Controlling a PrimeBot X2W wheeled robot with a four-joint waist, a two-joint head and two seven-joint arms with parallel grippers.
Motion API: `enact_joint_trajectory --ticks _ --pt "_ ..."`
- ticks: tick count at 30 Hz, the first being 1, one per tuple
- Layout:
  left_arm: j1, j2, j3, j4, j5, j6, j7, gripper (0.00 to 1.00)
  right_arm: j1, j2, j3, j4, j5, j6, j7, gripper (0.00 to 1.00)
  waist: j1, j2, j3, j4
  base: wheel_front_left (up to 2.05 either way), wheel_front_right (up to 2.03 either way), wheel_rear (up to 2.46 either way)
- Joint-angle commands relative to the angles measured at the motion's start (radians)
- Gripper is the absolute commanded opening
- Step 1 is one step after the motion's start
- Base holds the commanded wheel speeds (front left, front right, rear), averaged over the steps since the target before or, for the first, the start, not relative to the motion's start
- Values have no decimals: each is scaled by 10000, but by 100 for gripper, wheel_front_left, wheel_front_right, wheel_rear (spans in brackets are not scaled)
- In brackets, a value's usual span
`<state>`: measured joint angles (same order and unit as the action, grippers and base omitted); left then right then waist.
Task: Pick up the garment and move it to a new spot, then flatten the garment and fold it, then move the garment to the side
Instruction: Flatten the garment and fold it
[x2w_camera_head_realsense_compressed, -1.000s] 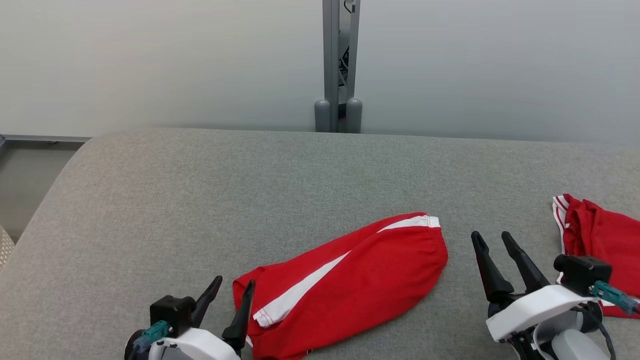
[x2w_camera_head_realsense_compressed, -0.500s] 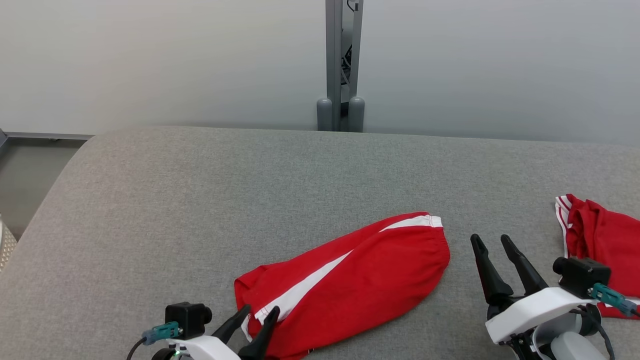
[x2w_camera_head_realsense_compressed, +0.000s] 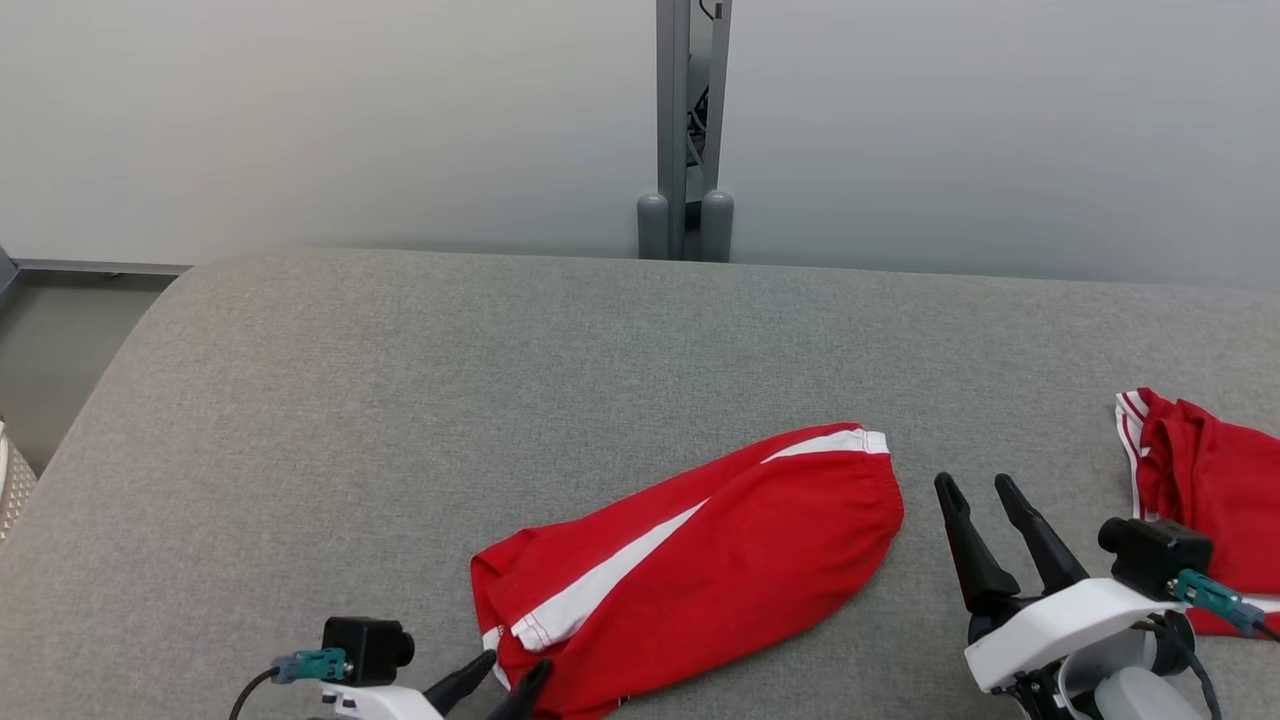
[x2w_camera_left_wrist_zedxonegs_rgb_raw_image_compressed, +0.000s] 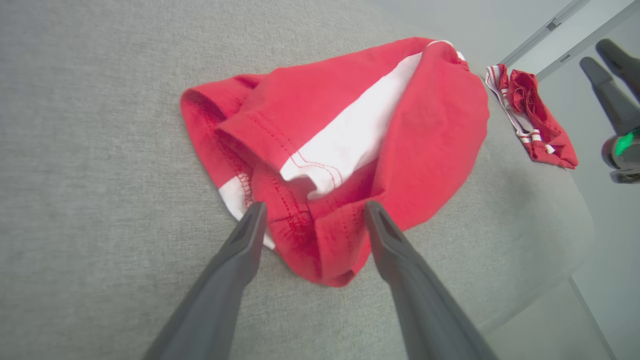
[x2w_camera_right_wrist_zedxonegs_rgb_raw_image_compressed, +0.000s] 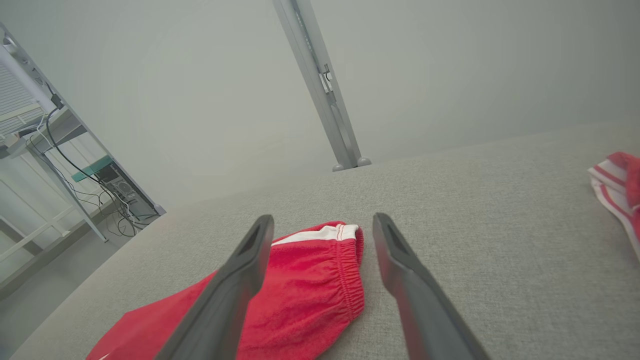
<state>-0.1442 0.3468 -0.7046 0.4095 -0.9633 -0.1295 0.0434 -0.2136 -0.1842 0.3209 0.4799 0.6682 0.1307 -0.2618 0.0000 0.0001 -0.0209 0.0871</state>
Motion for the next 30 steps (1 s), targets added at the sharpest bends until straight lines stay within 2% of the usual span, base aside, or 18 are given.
enact_joint_trajectory --ticks 1,10,21,30 --pt "-151 -83 -52 -5 -136 -12 -57 100 50 -40 0 36 -32 1 -45 100 0 -1 11 -19 0 0 0" --pt "-435 -236 -199 296 -1017 -13 -153 100 8 -92 82 79 -3 1 -45 100 0 -1 103 -196 0 0 0" --pt "-913 -358 -592 567 -1618 -13 -64 100 -118 -121 9 75 -25 1 -45 100 0 -1 271 -304 0 0 0" --pt "-1239 -349 -889 671 -1945 -13 -406 100 -161 -85 -43 35 -55 1 -45 100 0 -1 388 -354 0 0 0"
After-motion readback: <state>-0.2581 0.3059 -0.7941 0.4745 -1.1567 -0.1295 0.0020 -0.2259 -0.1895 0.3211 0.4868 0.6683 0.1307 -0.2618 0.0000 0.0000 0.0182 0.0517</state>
